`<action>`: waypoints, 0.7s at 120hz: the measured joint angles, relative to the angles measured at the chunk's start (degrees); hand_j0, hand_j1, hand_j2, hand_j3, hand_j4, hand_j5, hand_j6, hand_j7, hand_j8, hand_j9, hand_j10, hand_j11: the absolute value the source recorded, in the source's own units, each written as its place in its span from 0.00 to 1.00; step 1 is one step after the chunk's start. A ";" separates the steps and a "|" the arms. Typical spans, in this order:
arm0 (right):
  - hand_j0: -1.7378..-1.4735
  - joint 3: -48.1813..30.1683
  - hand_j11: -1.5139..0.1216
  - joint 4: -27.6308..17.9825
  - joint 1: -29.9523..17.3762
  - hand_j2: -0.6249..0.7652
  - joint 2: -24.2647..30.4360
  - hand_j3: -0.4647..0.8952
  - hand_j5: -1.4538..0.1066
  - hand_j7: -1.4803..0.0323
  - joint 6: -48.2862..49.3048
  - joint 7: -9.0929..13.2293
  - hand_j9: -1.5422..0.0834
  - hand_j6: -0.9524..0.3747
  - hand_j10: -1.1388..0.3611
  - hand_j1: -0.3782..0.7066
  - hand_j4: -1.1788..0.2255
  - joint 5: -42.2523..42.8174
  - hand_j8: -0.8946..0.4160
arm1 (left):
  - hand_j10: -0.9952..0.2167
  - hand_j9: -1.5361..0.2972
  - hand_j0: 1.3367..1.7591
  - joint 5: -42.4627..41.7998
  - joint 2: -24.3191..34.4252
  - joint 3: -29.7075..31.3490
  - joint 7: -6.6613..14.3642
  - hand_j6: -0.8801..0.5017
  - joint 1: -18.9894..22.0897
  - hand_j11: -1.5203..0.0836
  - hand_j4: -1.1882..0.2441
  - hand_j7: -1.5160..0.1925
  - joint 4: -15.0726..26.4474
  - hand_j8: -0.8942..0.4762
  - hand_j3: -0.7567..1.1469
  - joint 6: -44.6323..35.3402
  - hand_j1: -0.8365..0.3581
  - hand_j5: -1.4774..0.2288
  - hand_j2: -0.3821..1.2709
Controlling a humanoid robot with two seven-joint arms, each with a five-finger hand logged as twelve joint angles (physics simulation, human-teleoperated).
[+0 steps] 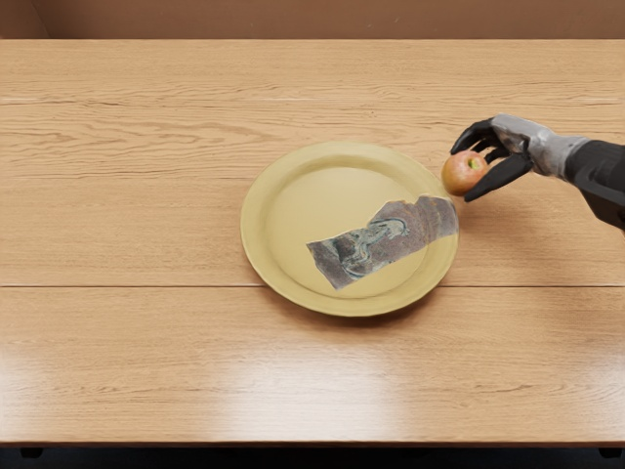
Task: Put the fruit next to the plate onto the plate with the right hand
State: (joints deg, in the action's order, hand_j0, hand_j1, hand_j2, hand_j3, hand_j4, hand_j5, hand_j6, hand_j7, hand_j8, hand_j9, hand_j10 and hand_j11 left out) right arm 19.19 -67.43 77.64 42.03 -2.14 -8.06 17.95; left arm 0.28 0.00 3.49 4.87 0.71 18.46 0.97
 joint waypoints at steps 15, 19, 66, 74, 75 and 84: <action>0.31 -1.96 0.33 -0.06 -0.06 0.60 -0.34 0.34 0.32 0.39 2.10 0.06 0.36 0.38 0.39 0.48 0.39 0.00 0.41 | 0.82 0.84 0.76 0.00 0.00 0.00 0.01 0.64 0.00 0.95 0.83 0.89 0.00 0.65 0.40 0.00 0.99 0.87 0.23; 0.31 -2.23 0.33 -0.08 -0.08 0.60 -0.51 0.34 0.32 0.39 2.40 0.08 0.36 0.38 0.38 0.47 0.39 0.00 0.40 | 0.82 0.84 0.76 0.00 0.00 0.00 0.02 0.64 0.00 0.95 0.83 0.89 -0.01 0.65 0.40 0.00 0.99 0.87 0.23; 0.30 -5.82 0.33 -0.11 -0.31 0.68 -7.29 0.34 0.32 0.39 6.39 0.04 0.37 0.38 0.37 0.51 0.39 0.01 0.39 | 0.82 0.84 0.76 0.00 0.00 0.00 0.03 0.64 0.00 0.95 0.83 0.89 0.00 0.65 0.40 0.00 0.99 0.87 0.23; 0.30 -6.13 0.33 -0.04 -0.35 0.72 -8.39 0.34 0.32 0.39 6.70 0.03 0.37 0.38 0.37 0.53 0.39 -0.01 0.39 | 0.82 0.84 0.76 0.00 0.00 0.01 0.02 0.64 0.00 0.95 0.83 0.89 0.00 0.65 0.40 0.00 0.99 0.87 0.23; 0.30 -6.16 0.33 -0.02 -0.36 0.73 -8.49 0.34 0.32 0.39 6.73 0.02 0.37 0.38 0.37 0.53 0.39 -0.02 0.39 | 0.82 0.84 0.76 0.00 0.00 0.01 0.02 0.64 0.00 0.95 0.83 0.89 0.00 0.65 0.40 0.00 0.99 0.87 0.23; 0.30 -6.38 0.33 0.24 -1.06 0.75 -9.10 0.34 0.32 0.39 6.82 -0.05 0.37 0.39 0.37 0.55 0.40 0.01 0.40 | 0.82 0.84 0.76 -0.01 0.00 0.01 0.02 0.64 0.00 0.95 0.83 0.89 0.00 0.65 0.40 0.00 0.99 0.87 0.23</action>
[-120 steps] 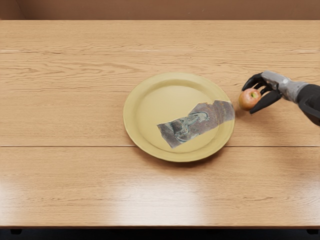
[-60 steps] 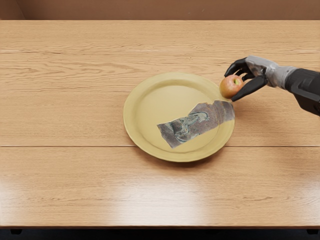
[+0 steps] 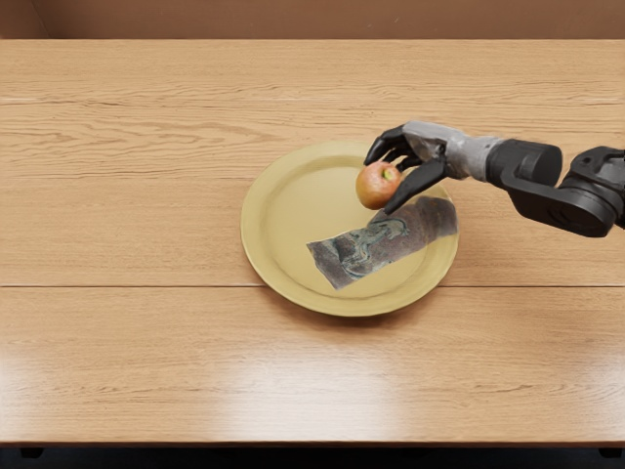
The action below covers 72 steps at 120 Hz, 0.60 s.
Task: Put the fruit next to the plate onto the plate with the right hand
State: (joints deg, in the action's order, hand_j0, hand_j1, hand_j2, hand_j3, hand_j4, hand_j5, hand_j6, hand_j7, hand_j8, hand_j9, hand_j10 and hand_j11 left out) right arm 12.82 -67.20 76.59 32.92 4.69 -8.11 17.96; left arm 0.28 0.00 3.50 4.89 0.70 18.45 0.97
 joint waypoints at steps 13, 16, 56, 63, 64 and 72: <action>0.30 -0.12 0.33 0.17 -1.29 0.78 -0.39 0.34 0.32 0.39 0.04 -0.21 0.37 0.40 0.38 0.58 0.42 0.03 0.41 | 0.82 0.84 0.76 0.00 0.00 0.00 0.01 0.64 0.00 0.95 0.83 0.89 0.00 0.65 0.40 0.00 0.99 0.87 0.23; 0.30 -0.13 0.33 0.19 -1.61 0.79 -0.45 0.34 0.32 0.39 0.04 -0.24 0.37 0.41 0.38 0.58 0.42 0.04 0.42 | 0.82 0.84 0.76 0.00 0.00 0.00 0.01 0.64 0.00 0.95 0.83 0.89 0.00 0.65 0.40 0.00 0.99 0.87 0.23; 0.30 -3.18 0.63 1.46 -4.35 0.59 -2.66 0.34 0.63 0.68 -0.39 -0.08 0.66 0.55 0.56 0.33 0.62 -0.14 0.53 | 0.82 0.84 0.76 -0.01 0.00 0.01 0.01 0.64 0.00 0.95 0.83 0.89 0.00 0.65 0.40 0.00 0.99 0.87 0.23; 0.30 -3.68 0.69 1.50 -4.62 0.55 -2.72 0.34 0.69 0.74 -0.23 0.00 0.72 0.58 0.60 0.27 0.67 -0.15 0.55 | 0.82 0.84 0.76 -0.01 0.00 0.01 0.00 0.64 0.00 0.95 0.83 0.89 0.00 0.65 0.40 0.00 0.99 0.87 0.23; 0.30 -3.73 0.70 1.49 -4.64 0.55 -2.71 0.34 0.70 0.75 -0.20 0.03 0.73 0.58 0.60 0.26 0.67 -0.16 0.56 | 0.82 0.84 0.76 -0.01 0.00 0.01 0.01 0.64 0.00 0.95 0.83 0.89 0.00 0.65 0.40 0.00 0.99 0.87 0.23; 0.30 -4.04 0.76 0.98 -4.68 0.52 -2.39 0.34 0.76 0.81 0.95 0.73 0.78 0.61 0.64 0.21 0.71 -0.15 0.58 | 0.82 0.84 0.76 -0.01 0.00 0.01 0.02 0.64 0.00 0.95 0.83 0.89 0.00 0.65 0.40 0.00 0.99 0.87 0.23</action>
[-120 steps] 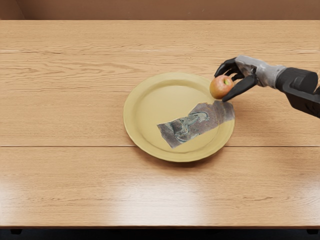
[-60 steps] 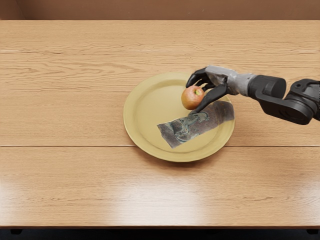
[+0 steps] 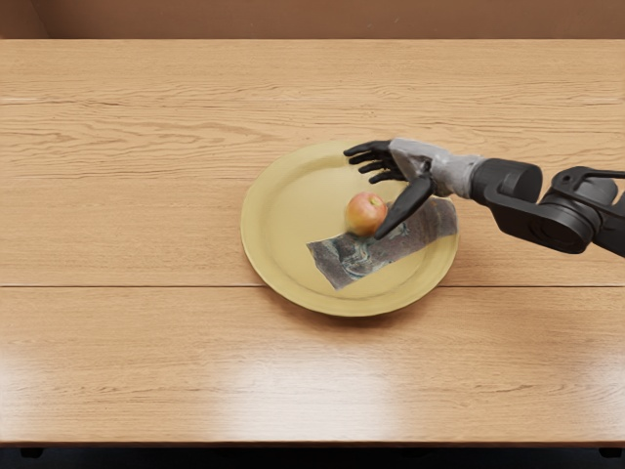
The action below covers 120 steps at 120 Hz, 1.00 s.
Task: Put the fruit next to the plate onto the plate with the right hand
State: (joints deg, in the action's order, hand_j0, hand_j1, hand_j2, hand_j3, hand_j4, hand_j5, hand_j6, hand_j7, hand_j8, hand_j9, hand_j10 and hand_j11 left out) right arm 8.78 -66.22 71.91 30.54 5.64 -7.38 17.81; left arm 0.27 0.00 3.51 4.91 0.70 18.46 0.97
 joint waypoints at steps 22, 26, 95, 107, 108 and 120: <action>0.30 -3.20 0.84 -2.25 0.53 0.48 6.68 0.34 0.84 0.89 14.13 4.54 0.86 0.66 0.72 0.12 0.77 0.49 0.63 | 0.82 0.84 0.76 0.00 0.00 0.00 -0.02 0.64 0.00 0.95 0.83 0.89 0.00 0.65 0.40 0.00 0.99 0.87 0.23; 0.30 -3.81 0.85 -2.38 0.76 0.47 7.74 0.34 0.85 0.90 16.27 5.03 0.87 0.66 0.72 0.12 0.78 0.64 0.63 | 0.82 0.84 0.76 0.00 0.00 0.00 -0.02 0.64 0.00 0.95 0.83 0.89 0.00 0.65 0.40 0.00 0.99 0.87 0.23; 0.30 -6.40 0.89 -1.74 5.64 0.45 20.37 0.34 0.90 0.94 29.20 6.40 0.92 0.69 0.73 0.07 0.81 1.42 0.65 | 0.82 0.84 0.76 0.00 0.00 0.00 -0.03 0.64 0.00 0.95 0.83 0.89 -0.01 0.65 0.40 0.00 0.99 0.87 0.23; 0.30 -7.36 0.90 -1.73 5.84 0.45 21.83 0.34 0.90 0.95 29.30 6.41 0.92 0.69 0.73 0.07 0.81 1.36 0.65 | 0.82 0.84 0.76 0.00 0.00 -0.01 -0.01 0.64 0.00 0.95 0.83 0.89 0.00 0.65 0.40 0.00 0.99 0.87 0.23; 0.30 -7.41 0.90 -1.73 5.85 0.45 21.90 0.34 0.90 0.95 29.31 6.41 0.92 0.69 0.73 0.07 0.81 1.36 0.65 | 0.82 0.84 0.76 0.00 0.00 -0.01 -0.02 0.64 0.00 0.95 0.83 0.89 0.00 0.65 0.40 0.00 0.99 0.87 0.23; 0.30 -7.75 0.90 -1.56 5.89 0.45 22.30 0.34 0.90 0.95 29.34 7.11 0.92 0.69 0.73 0.07 0.81 1.35 0.65 | 0.82 0.84 0.76 0.00 0.00 -0.01 -0.01 0.64 -0.26 0.95 0.83 0.89 0.00 0.65 0.40 0.00 0.99 0.87 0.23</action>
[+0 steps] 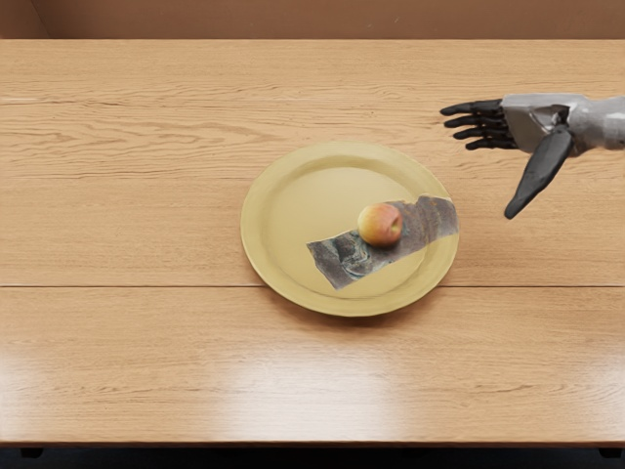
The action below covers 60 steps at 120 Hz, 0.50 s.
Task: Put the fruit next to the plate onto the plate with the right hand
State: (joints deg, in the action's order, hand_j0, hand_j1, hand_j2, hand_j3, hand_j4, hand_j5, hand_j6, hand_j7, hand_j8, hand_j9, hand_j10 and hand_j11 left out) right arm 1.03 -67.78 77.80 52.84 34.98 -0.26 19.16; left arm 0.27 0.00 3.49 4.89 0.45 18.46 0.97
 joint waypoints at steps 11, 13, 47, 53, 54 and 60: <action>0.30 -0.12 0.90 0.16 0.03 0.45 -0.04 0.34 0.90 0.95 0.01 0.57 0.92 0.69 0.73 0.07 0.81 0.00 0.65 | 0.82 0.84 0.76 0.00 0.00 0.00 0.01 0.64 0.06 0.95 0.83 0.89 0.00 0.65 0.40 0.00 0.99 0.87 0.23; 0.30 -0.14 0.90 0.21 0.03 0.45 -0.06 0.34 0.90 0.95 0.01 0.73 0.92 0.69 0.73 0.06 0.81 0.00 0.65 | 0.82 0.84 0.76 0.00 0.00 0.00 0.01 0.64 0.20 0.95 0.83 0.89 0.00 0.65 0.40 0.00 0.99 0.87 0.23; 0.30 -0.22 0.90 0.80 0.06 0.45 -0.37 0.34 0.90 0.95 0.02 1.68 0.92 0.69 0.73 0.06 0.81 -0.04 0.65 | 0.82 0.84 0.76 -0.06 0.00 0.04 0.03 0.64 0.51 0.95 0.83 0.89 0.00 0.65 0.40 0.01 0.99 0.87 0.23; 0.30 -0.26 0.90 0.87 0.09 0.45 -0.44 0.34 0.90 0.95 0.02 2.00 0.92 0.69 0.73 0.06 0.81 -0.06 0.65 | 0.82 0.84 0.76 -0.07 0.00 0.05 0.03 0.64 0.62 0.95 0.83 0.89 0.00 0.65 0.40 0.00 0.99 0.87 0.23; 0.30 -0.30 0.90 0.88 0.09 0.45 -0.44 0.34 0.90 0.95 0.02 2.07 0.92 0.69 0.73 0.06 0.81 -0.06 0.65 | 0.82 0.84 0.76 -0.07 0.00 0.05 0.03 0.64 0.62 0.95 0.83 0.89 0.00 0.65 0.40 0.00 0.99 0.87 0.23; 0.30 -0.53 0.90 0.92 0.10 0.45 -0.48 0.34 0.90 0.95 0.02 2.41 0.92 0.69 0.73 0.06 0.81 -0.08 0.65 | 0.82 0.84 0.76 -0.15 0.00 0.02 0.03 0.64 0.61 0.95 0.83 0.89 0.00 0.65 0.40 0.00 0.99 0.87 0.23</action>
